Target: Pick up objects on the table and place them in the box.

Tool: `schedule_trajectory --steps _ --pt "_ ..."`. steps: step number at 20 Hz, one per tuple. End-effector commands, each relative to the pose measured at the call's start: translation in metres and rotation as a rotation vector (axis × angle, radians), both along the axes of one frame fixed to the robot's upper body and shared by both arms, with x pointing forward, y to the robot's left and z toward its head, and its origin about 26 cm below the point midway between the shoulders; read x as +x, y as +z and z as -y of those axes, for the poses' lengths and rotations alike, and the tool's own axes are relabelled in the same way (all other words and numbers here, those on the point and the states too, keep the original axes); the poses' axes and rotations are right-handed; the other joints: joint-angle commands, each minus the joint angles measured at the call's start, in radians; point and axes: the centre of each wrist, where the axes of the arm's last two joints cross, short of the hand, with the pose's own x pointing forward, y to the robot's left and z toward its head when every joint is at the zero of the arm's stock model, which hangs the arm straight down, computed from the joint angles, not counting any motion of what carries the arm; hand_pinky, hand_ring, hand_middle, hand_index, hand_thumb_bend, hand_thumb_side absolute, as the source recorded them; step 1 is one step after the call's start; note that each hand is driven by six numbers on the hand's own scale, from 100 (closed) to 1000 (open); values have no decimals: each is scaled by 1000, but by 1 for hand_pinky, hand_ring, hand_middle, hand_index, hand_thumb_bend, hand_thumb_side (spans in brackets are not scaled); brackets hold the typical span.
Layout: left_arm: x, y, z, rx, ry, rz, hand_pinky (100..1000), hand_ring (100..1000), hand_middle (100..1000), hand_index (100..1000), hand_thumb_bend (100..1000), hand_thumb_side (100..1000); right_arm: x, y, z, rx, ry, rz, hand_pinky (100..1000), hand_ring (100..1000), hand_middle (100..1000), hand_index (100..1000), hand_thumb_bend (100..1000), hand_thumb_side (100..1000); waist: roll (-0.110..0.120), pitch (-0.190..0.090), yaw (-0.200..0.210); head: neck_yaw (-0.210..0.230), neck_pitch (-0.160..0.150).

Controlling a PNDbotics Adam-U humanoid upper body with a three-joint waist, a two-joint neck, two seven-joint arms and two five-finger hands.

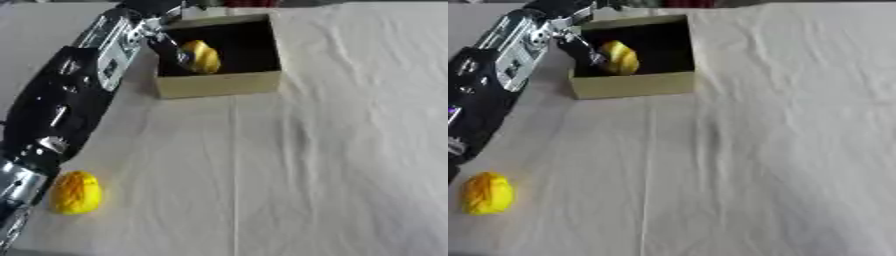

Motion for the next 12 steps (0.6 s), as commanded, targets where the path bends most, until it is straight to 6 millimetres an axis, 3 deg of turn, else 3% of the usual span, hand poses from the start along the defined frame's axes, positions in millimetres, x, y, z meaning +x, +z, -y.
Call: schedule_trajectory --steps 1,4,7,12 --pt "-3 17 -1 5 -2 60 897 954 890 967 629 314 -4 6 0 -9 6 21 854 824 711 851 100 568 -4 -20 1 1 -6" --pt "-8 24 1 -22 -28 106 883 941 877 955 569 276 -4 5 1 -7 3 17 854 824 711 851 100 569 -6 -21 4 0 -3" --pt "-20 43 3 -83 -69 182 851 910 837 913 489 250 -4 3 2 -7 -3 10 854 825 711 852 100 570 -7 -23 10 -2 1" --pt "-68 95 -1 -212 -175 349 836 862 786 856 424 218 -5 1 7 -17 -25 3 855 825 711 852 100 569 -6 -30 37 -28 16"
